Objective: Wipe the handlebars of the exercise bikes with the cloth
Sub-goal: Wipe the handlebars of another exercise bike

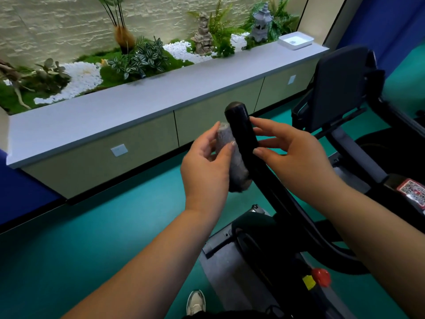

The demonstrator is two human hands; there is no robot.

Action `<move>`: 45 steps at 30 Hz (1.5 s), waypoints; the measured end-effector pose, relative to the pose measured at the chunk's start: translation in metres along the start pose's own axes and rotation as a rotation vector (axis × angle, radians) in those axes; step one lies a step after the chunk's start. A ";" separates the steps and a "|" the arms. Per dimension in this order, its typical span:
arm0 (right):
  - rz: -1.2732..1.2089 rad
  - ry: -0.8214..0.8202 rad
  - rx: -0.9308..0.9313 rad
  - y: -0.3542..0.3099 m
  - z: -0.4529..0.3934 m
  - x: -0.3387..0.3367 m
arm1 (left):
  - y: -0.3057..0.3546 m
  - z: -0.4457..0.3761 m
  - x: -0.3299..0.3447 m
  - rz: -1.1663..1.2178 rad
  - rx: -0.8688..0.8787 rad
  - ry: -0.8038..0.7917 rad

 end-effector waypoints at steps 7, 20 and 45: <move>-0.024 0.015 0.004 0.005 -0.002 0.001 | -0.006 -0.014 0.005 0.170 -0.021 0.076; -0.034 0.013 -0.023 0.011 -0.006 0.000 | -0.002 -0.037 0.010 0.208 0.058 0.051; -0.026 -0.300 -0.305 0.037 0.001 -0.009 | -0.054 0.084 0.025 0.204 0.128 0.369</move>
Point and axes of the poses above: each hand's wrist, its own z-axis away from the middle knuckle, its own x-axis out of the palm, y = z × x, the point moved 4 cm from there along -z, towards the middle knuckle, and after that the axes turned 14 degrees about z, right-handed, at the moved point
